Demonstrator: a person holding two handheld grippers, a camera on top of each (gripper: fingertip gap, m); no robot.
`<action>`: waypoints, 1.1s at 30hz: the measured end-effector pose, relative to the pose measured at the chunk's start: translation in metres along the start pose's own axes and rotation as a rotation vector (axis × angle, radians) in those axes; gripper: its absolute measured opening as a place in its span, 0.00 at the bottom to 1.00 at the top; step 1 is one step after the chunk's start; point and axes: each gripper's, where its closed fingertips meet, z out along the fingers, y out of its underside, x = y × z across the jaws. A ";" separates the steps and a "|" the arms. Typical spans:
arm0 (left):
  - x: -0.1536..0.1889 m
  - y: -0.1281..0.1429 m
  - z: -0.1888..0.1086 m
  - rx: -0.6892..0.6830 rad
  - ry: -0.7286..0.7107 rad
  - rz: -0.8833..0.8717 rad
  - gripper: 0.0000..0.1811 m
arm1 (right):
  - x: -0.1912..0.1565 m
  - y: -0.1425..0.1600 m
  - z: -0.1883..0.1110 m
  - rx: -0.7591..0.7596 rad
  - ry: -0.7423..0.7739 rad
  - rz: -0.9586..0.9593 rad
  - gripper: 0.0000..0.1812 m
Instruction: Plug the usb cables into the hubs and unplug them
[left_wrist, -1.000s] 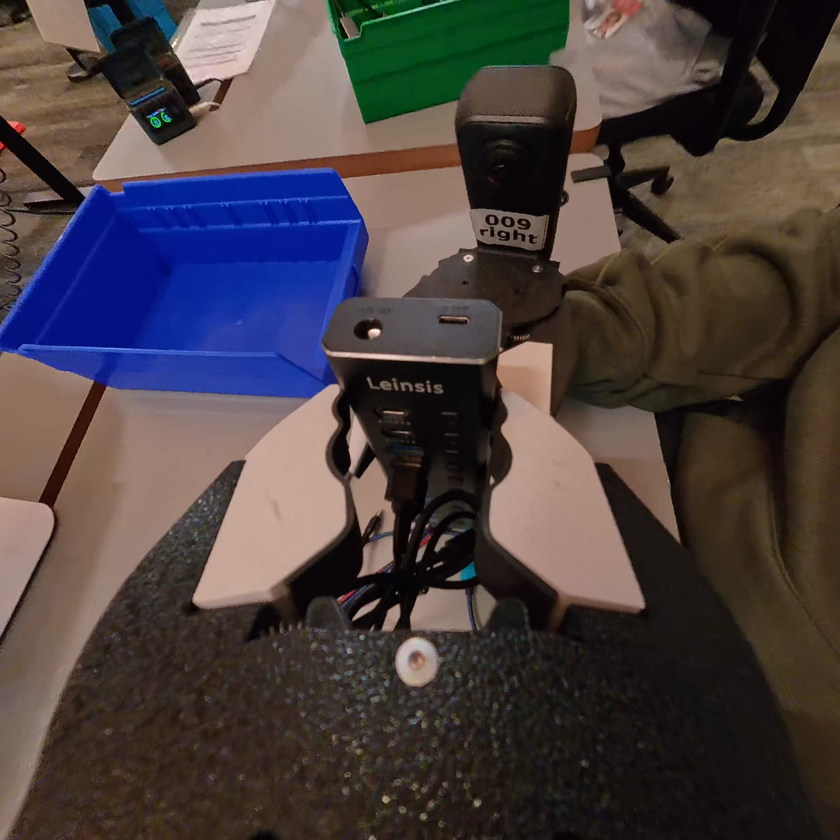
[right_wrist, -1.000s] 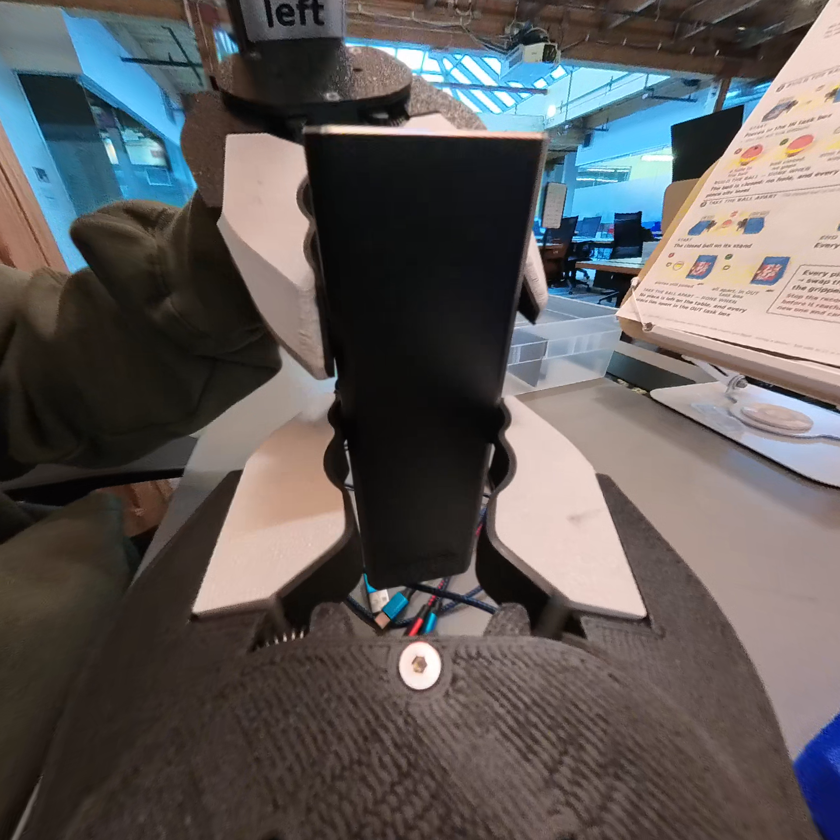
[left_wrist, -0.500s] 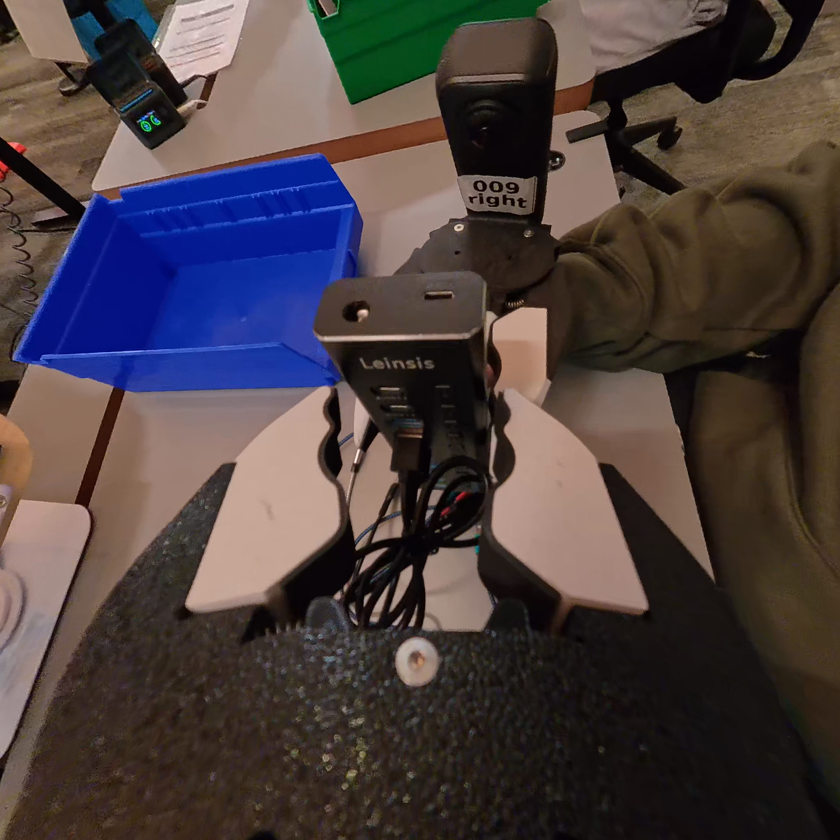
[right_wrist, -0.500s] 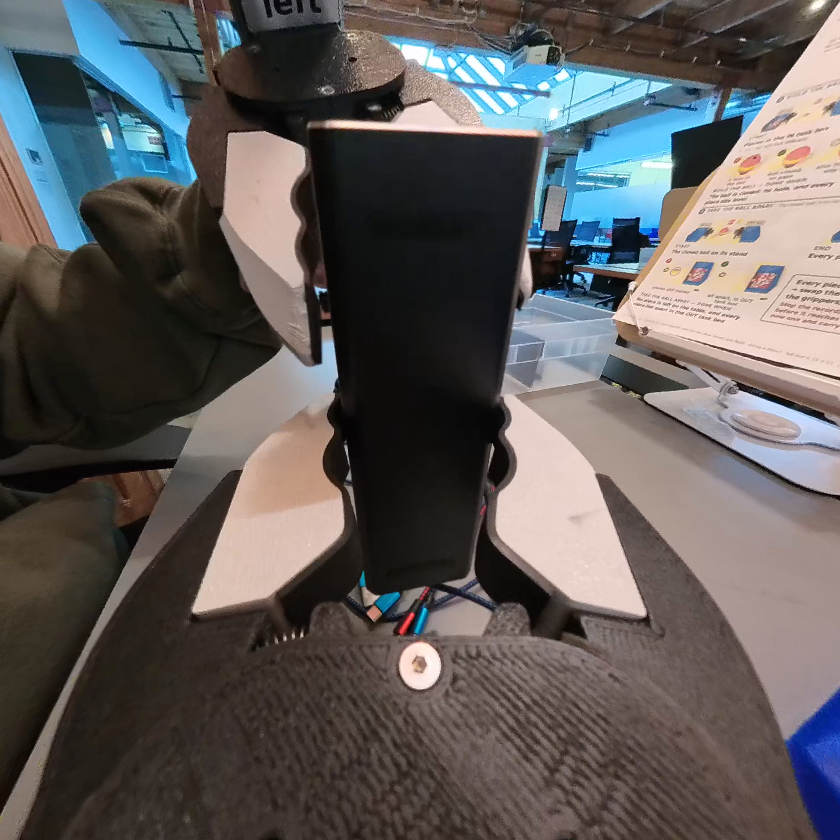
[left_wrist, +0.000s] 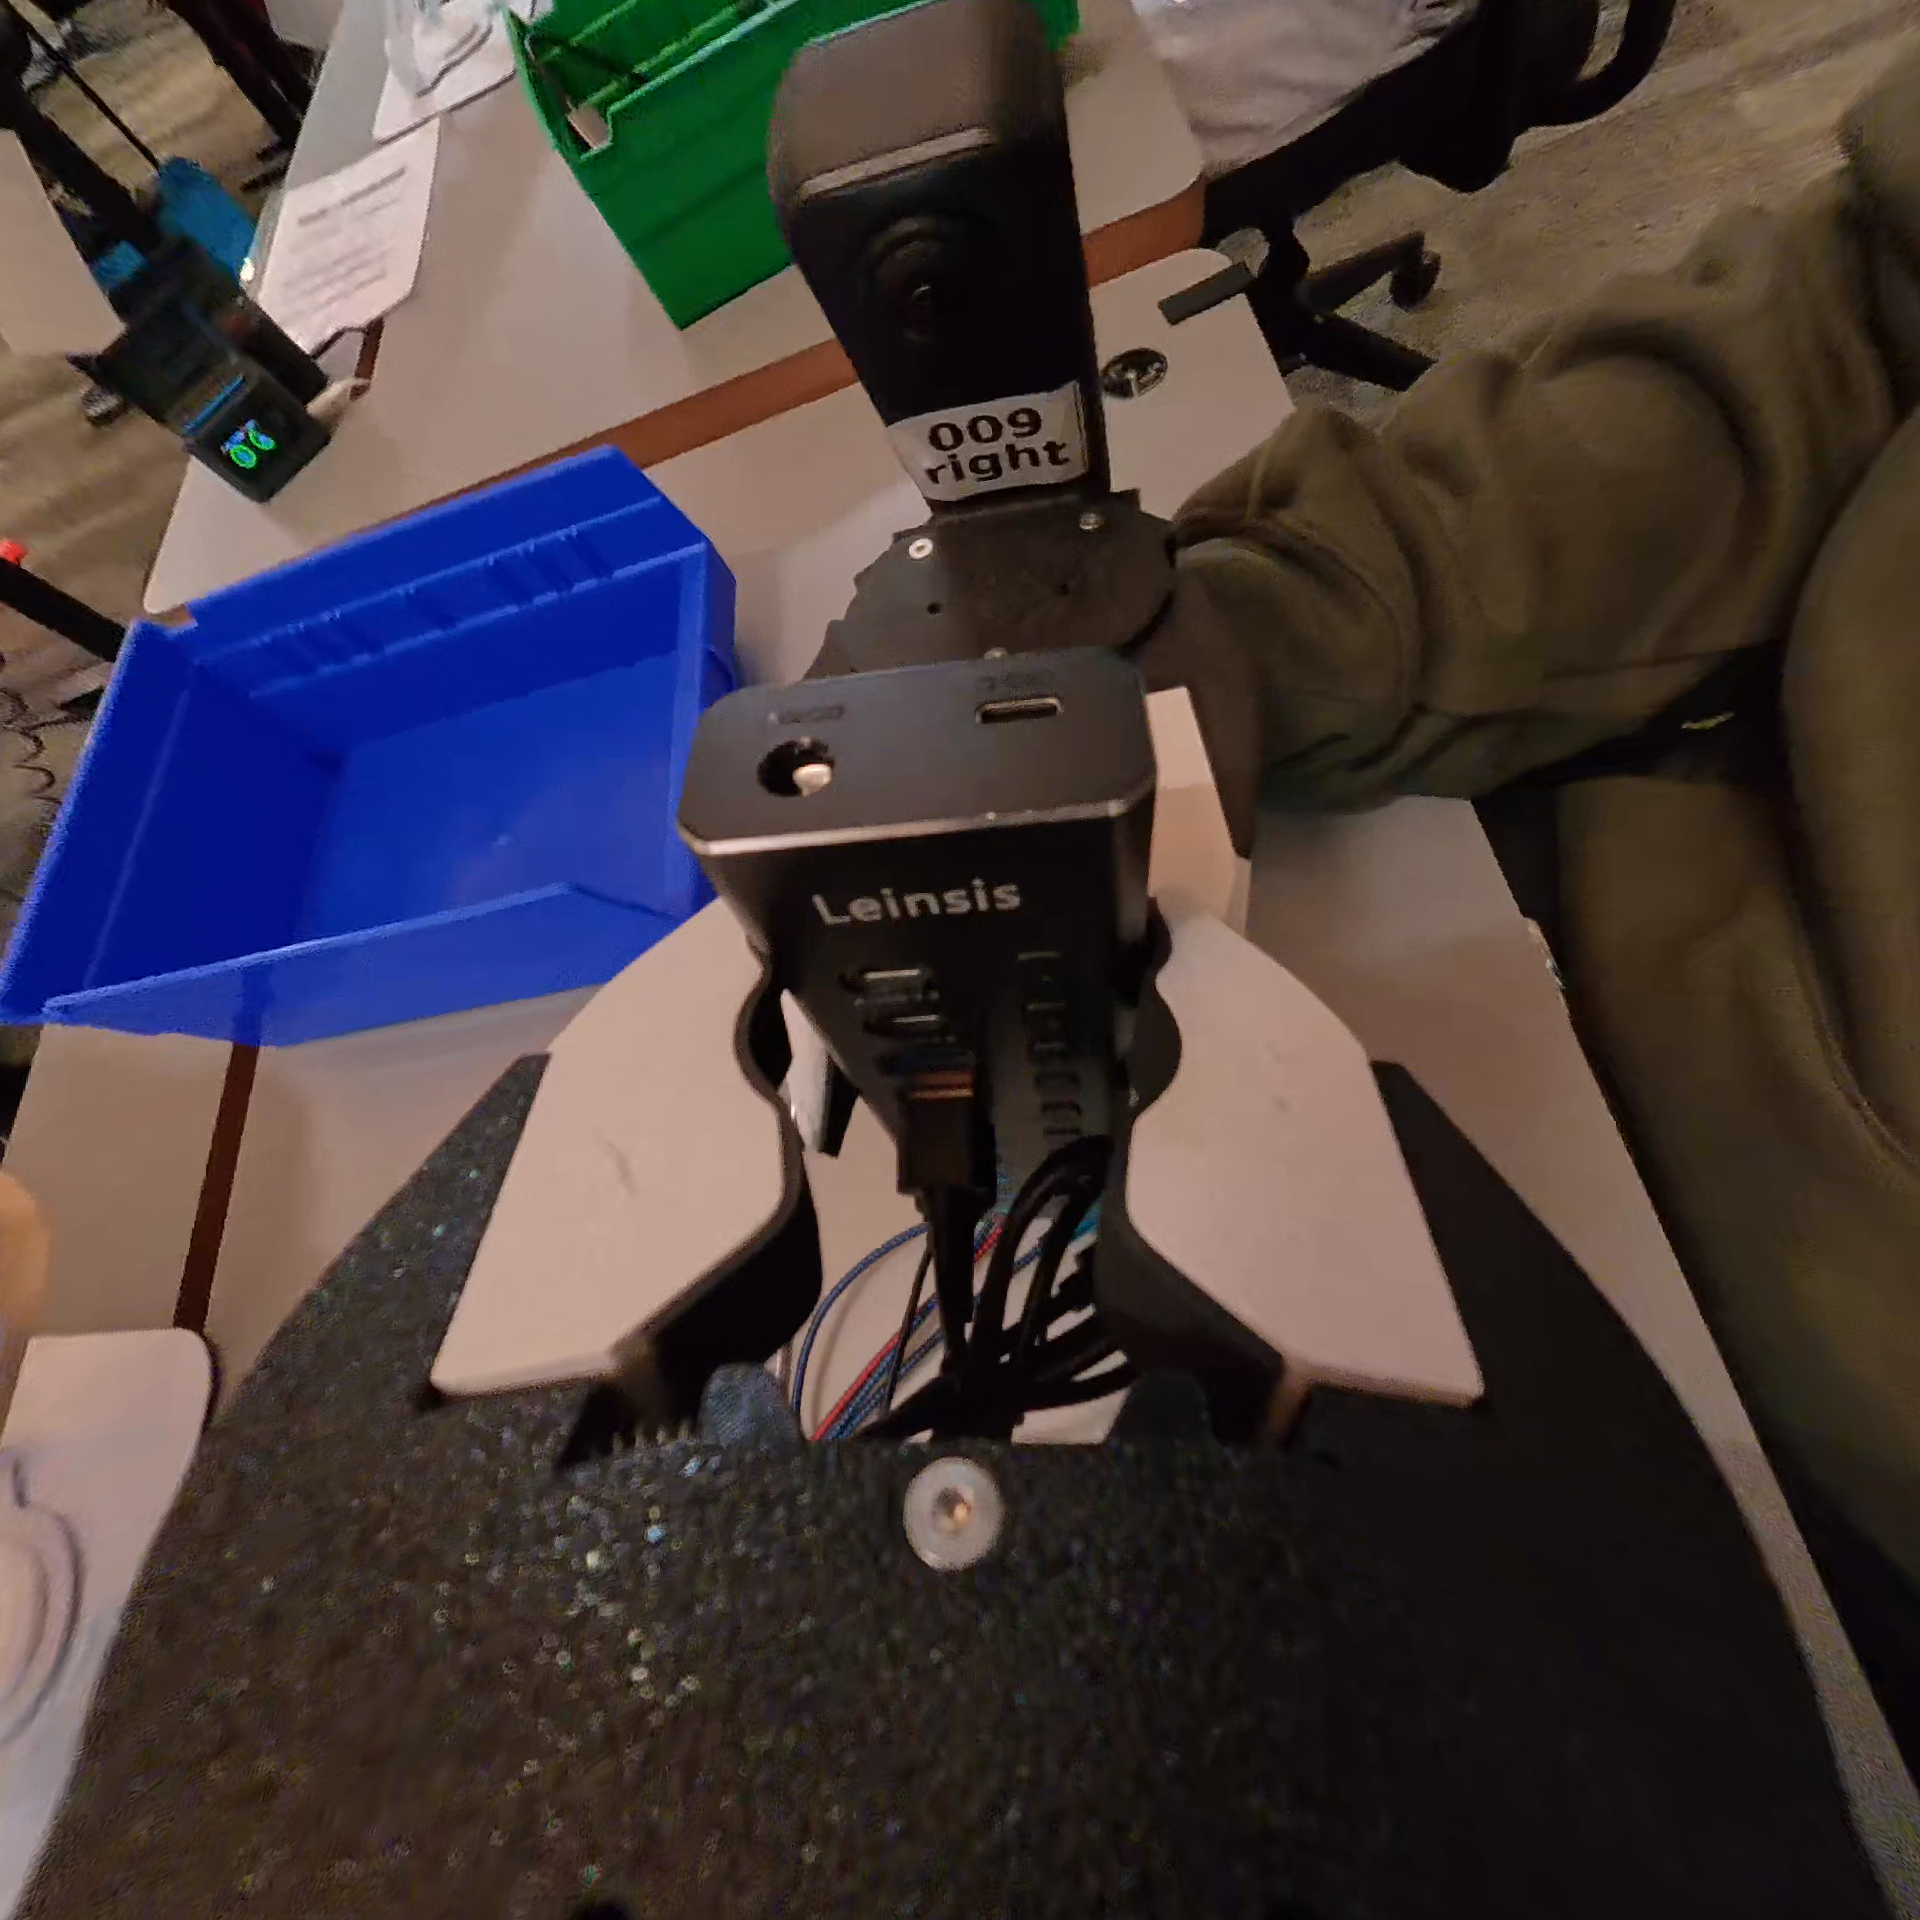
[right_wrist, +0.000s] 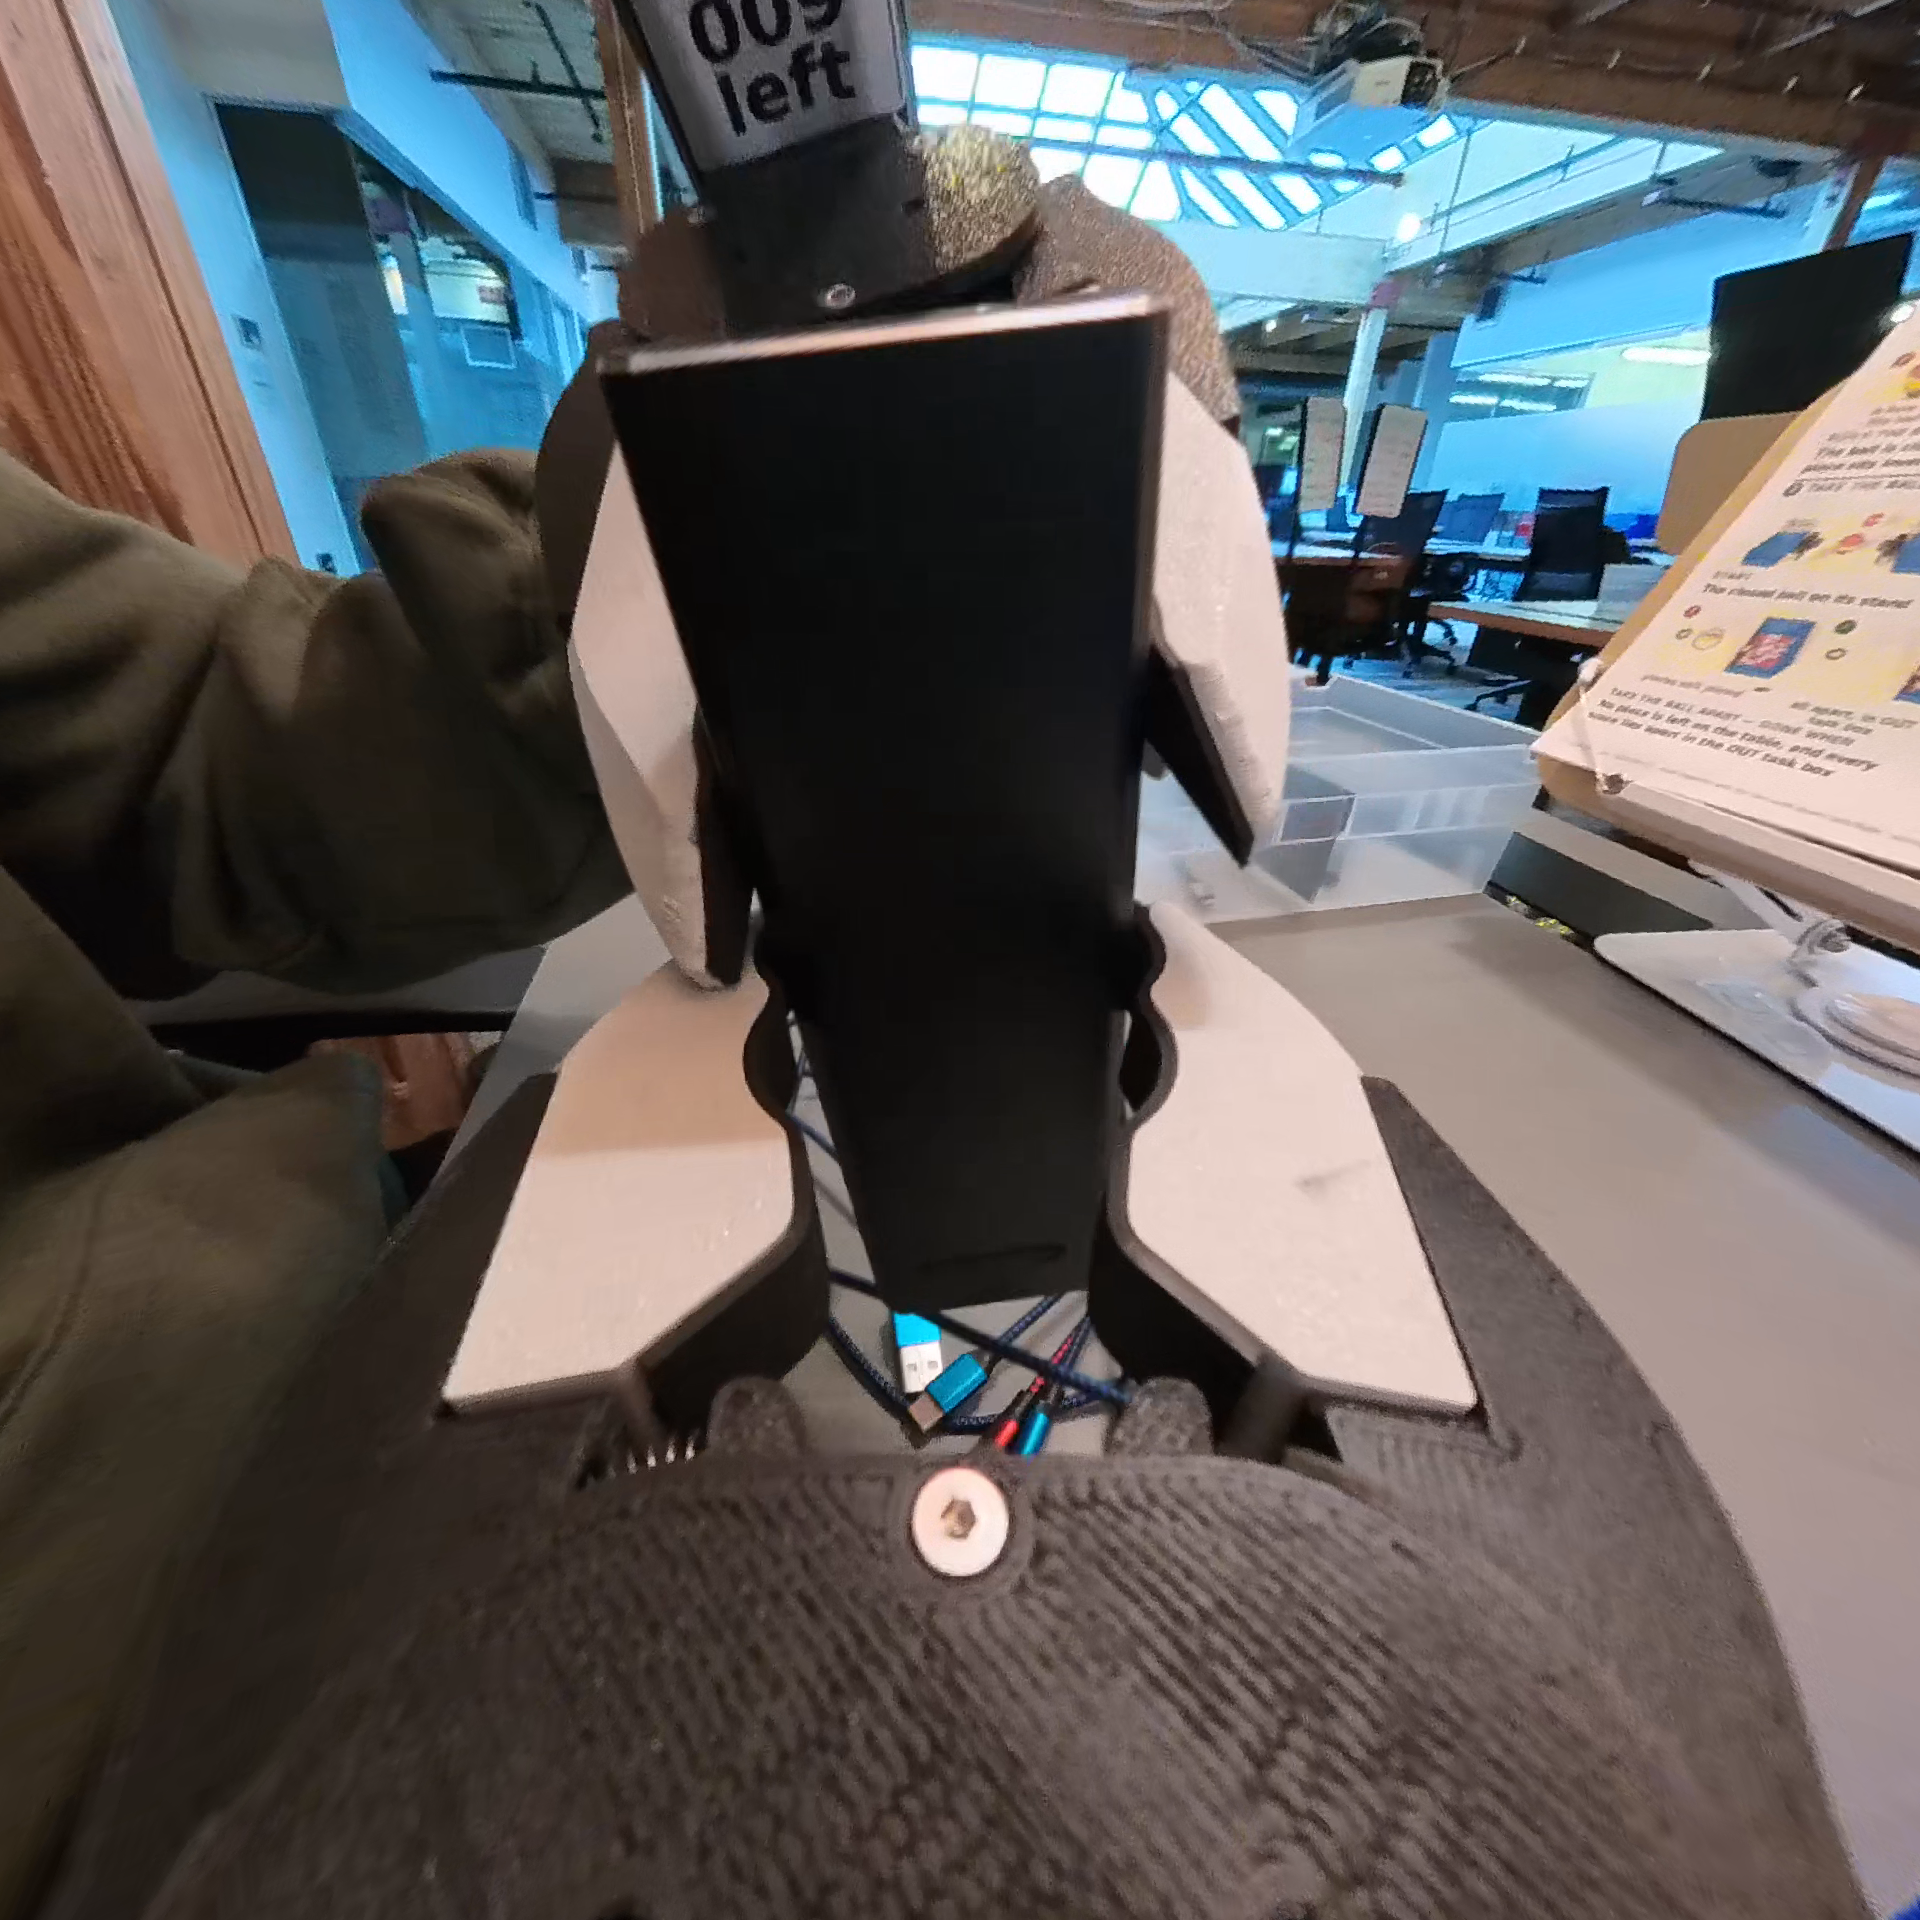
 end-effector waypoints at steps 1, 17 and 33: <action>-0.001 -0.003 -0.001 0.015 -0.009 -0.002 0.34 | 0.001 -0.003 -0.001 0.015 0.007 0.004 0.34; -0.004 -0.009 -0.004 0.066 -0.006 0.009 0.34 | 0.001 -0.004 0.002 0.022 -0.004 0.053 0.36; -0.018 -0.015 -0.015 0.049 -0.131 -0.025 0.39 | 0.016 -0.002 -0.005 0.071 0.069 0.027 0.34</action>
